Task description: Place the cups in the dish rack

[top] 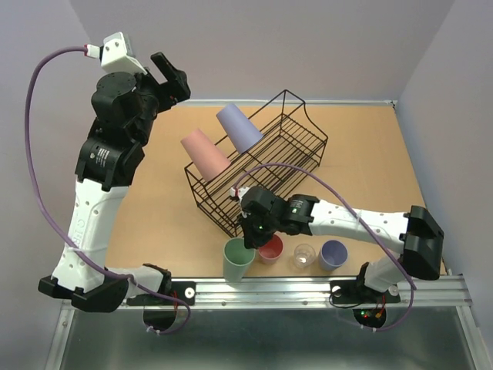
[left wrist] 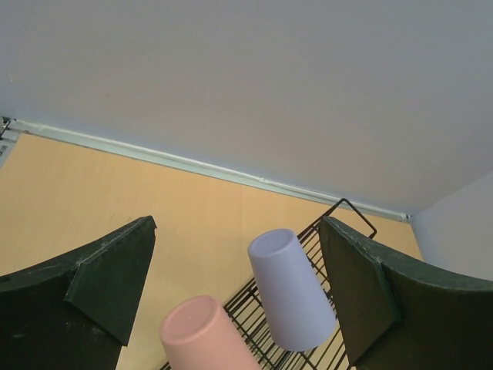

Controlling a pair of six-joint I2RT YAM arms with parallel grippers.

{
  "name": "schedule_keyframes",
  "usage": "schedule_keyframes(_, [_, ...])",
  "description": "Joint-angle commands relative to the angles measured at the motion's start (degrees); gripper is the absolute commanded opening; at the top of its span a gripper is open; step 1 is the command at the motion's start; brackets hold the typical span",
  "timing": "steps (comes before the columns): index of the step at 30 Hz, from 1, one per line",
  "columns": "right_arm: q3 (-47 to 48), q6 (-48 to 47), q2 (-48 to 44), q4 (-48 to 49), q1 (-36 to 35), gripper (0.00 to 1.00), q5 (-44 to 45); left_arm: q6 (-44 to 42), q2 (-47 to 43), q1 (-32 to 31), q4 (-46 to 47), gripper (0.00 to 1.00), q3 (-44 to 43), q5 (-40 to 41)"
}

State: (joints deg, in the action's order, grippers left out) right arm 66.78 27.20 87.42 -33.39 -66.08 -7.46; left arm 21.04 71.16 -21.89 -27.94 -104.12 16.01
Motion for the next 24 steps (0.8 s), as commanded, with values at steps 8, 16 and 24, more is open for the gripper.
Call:
schedule_keyframes(8, [24.41, 3.47, -15.07, -2.74, -0.10, 0.00, 19.98, -3.02, 3.54, 0.09, -0.71, 0.99, -15.32, -0.97])
schedule_keyframes(16, [33.93, 14.69, -16.05, 7.25, 19.64, 0.00, 23.06, 1.79, 5.22, 0.62, 10.43, 0.99, -12.79, -20.25])
schedule_keyframes(24, [27.45, 34.10, -14.46, 35.90, 35.84, 0.00, -2.01, 15.60, 9.79, 3.34, 30.29, 0.99, -10.94, -43.77])
